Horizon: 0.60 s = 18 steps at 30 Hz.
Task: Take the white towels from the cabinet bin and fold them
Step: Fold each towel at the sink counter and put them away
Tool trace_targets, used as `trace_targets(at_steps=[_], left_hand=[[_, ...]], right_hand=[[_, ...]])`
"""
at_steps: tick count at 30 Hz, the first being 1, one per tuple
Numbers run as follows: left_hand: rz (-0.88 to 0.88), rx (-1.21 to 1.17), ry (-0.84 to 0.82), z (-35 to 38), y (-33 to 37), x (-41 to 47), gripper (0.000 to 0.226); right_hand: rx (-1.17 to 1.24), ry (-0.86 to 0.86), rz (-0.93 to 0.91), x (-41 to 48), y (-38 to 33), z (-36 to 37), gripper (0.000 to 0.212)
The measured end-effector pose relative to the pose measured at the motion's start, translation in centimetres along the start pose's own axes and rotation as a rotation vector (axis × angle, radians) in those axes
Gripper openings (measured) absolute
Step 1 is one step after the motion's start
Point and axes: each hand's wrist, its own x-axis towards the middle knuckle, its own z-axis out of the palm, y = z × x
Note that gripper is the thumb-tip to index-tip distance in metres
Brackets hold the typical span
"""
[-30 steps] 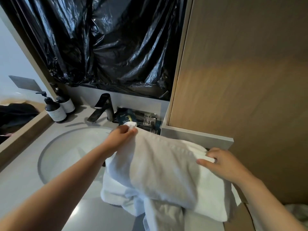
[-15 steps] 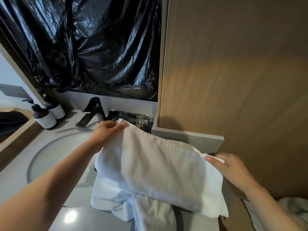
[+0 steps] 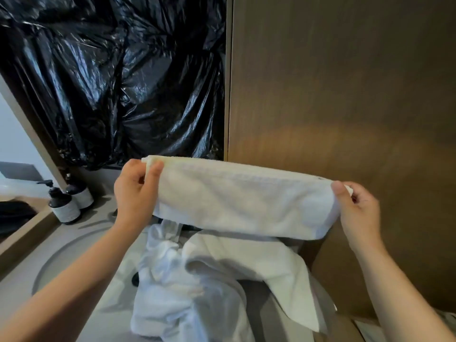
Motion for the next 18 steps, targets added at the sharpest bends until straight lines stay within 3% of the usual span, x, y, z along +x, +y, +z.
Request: trace_targets(at_steps=[4,8,15,18], left_hand=[[-0.007,-0.013,0.012,-0.6,1.2,-0.1,0.043],[-0.035,0.010,-0.108,-0.5,2.1,-1.1,0.049],[-0.180,0.189,-0.363,2.6,-2.2,-5.9,0.043],[-0.257,0.208,-0.385,4.0,-4.0,-7.3,0.021]], right_hand=[[-0.027,0.115,-0.025,-1.3,-1.5,-0.3,0.022],[-0.054,0.166,-0.001,-2.8,-1.1,-1.1,0.015],[-0.274,0.036,0.189,-6.2,6.4,-0.8,0.013],[-0.376,-0.044,0.301,-7.3,10.3,-0.2,0.011]])
